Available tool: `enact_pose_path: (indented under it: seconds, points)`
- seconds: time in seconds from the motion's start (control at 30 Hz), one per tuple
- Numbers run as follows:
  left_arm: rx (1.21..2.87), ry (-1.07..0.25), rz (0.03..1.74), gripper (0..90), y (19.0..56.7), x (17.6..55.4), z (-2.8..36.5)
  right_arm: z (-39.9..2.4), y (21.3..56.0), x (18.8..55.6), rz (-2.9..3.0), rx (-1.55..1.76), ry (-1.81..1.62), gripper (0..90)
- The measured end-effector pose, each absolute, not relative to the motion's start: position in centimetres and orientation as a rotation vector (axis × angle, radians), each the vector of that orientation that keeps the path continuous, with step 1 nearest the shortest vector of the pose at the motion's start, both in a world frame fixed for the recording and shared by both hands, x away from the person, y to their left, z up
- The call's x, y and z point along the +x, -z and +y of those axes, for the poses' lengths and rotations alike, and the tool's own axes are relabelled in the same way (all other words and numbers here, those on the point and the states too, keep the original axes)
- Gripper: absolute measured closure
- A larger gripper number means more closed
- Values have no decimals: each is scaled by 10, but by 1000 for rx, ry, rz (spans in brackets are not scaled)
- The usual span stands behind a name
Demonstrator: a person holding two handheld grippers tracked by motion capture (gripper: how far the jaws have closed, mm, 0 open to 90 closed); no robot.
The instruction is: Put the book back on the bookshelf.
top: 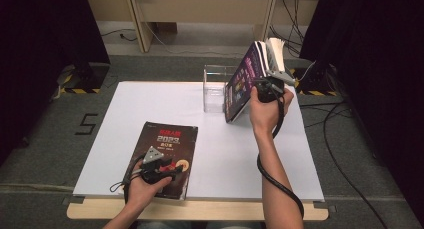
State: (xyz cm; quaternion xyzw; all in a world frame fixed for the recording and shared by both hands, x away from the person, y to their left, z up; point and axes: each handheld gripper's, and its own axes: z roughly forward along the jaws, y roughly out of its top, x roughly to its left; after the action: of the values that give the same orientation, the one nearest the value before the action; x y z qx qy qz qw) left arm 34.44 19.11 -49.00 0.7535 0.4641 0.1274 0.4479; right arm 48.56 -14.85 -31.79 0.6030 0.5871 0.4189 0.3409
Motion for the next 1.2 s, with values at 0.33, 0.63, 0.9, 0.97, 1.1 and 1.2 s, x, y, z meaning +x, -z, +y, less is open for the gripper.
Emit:
enact_pose_path:
  seconds: [0.33, 0.63, 0.9, 0.97, 1.1, 1.2]
  points:
    - [1859, -327, 1151, 423, 488, 344, 192, -151, 325, 477, 1522, 1561, -1097, 663]
    - [1858, -335, 1152, 413, 488, 344, 192, -155, 329, 471, 1531, 1550, -1122, 630]
    - [1858, -336, 1154, 410, 488, 344, 193, -158, 331, 466, 1552, 1526, -1126, 618]
    - [1856, -337, 1154, 409, 488, 344, 193, -159, 332, 464, 1556, 1520, -1149, 620]
    - [1852, -337, 1158, 405, 487, 344, 193, -158, 333, 460, 1572, 1502, -1167, 601]
    - [1852, -338, 1160, 399, 486, 344, 193, -157, 335, 459, 1588, 1498, -1174, 586]
